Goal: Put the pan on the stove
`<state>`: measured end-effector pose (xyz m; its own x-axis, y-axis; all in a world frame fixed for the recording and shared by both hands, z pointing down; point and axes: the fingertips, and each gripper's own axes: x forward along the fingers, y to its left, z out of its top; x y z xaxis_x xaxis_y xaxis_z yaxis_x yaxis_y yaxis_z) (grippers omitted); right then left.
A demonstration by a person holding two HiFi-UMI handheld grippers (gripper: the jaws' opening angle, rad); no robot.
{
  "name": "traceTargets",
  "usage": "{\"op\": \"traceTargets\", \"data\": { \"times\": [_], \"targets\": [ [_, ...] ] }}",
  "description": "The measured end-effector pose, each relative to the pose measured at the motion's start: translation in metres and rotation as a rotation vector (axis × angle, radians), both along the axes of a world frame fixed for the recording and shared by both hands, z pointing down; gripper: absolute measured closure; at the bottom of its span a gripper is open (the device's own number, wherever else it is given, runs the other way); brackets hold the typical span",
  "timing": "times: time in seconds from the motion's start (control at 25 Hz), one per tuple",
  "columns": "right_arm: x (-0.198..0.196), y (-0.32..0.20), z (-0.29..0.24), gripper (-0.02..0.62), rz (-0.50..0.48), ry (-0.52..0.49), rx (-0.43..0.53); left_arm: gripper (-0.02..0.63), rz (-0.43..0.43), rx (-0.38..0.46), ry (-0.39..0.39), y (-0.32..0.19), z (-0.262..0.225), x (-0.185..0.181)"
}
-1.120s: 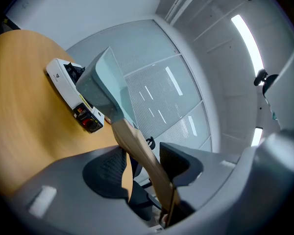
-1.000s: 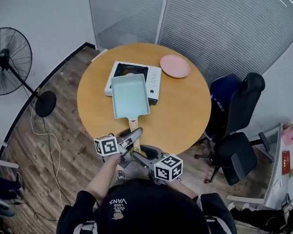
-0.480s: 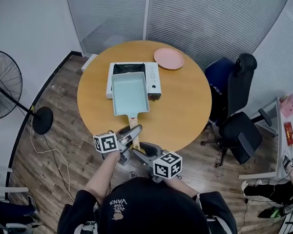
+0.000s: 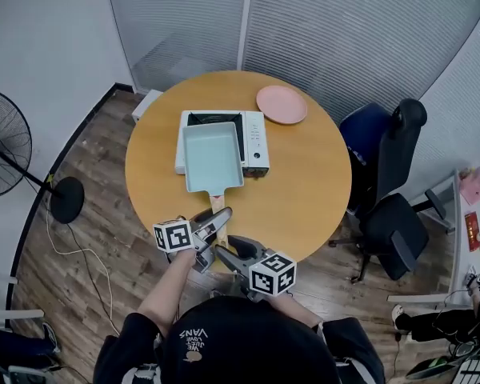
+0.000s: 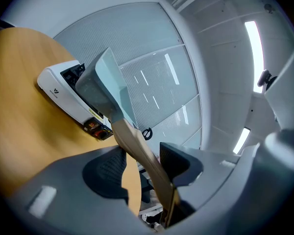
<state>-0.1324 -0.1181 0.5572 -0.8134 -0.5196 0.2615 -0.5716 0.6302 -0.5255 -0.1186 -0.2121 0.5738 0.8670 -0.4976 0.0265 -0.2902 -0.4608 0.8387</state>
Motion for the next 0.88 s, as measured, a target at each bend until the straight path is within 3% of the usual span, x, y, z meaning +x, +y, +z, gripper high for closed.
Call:
{"op": "traceTargets", "data": {
  "times": [0.88],
  "targets": [
    [0.009,-0.116,0.026,0.423,-0.028,0.011,-0.070,0.403,-0.009,-0.067,-0.018,-0.114,0.031,0.009]
  ]
}}
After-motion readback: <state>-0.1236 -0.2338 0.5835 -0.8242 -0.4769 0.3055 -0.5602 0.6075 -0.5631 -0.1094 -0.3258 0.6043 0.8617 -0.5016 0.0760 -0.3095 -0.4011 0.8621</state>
